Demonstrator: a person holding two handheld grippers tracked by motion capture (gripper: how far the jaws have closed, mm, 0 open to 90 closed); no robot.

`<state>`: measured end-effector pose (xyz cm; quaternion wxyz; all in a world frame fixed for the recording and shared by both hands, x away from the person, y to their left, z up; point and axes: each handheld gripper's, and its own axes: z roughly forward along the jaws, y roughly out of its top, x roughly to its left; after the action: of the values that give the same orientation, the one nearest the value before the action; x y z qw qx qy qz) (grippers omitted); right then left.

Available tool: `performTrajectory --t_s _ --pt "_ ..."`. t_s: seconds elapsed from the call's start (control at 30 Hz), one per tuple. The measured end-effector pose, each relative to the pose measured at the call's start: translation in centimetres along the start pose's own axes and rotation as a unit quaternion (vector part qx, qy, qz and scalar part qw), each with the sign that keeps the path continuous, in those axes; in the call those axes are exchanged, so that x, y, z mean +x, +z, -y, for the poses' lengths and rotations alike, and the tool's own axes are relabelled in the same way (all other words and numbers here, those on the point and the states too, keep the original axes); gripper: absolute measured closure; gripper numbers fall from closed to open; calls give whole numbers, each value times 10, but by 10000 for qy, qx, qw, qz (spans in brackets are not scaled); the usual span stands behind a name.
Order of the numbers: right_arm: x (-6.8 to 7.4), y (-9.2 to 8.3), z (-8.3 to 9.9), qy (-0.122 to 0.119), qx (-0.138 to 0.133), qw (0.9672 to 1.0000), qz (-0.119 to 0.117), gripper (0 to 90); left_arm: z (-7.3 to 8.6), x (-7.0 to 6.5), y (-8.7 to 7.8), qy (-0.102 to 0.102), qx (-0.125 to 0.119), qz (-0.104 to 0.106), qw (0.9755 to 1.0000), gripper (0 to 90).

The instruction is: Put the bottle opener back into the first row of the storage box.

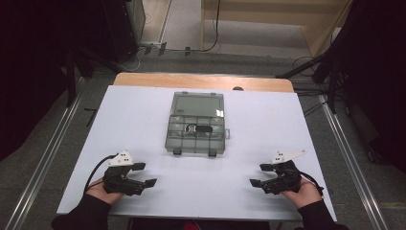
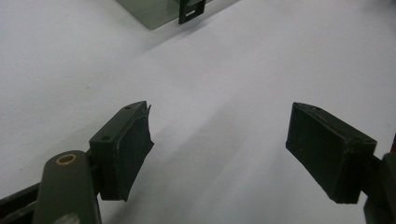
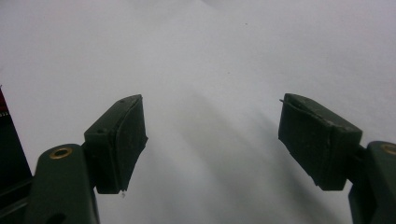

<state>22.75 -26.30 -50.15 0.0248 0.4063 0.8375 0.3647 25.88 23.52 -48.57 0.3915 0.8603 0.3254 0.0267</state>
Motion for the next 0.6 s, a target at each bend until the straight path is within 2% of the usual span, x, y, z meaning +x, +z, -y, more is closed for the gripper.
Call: performTrajectory --t_s 0.6 --pt "-2 5 2 73 66 10000 -16 240 0 -1 0 3 19 0 10000 215"
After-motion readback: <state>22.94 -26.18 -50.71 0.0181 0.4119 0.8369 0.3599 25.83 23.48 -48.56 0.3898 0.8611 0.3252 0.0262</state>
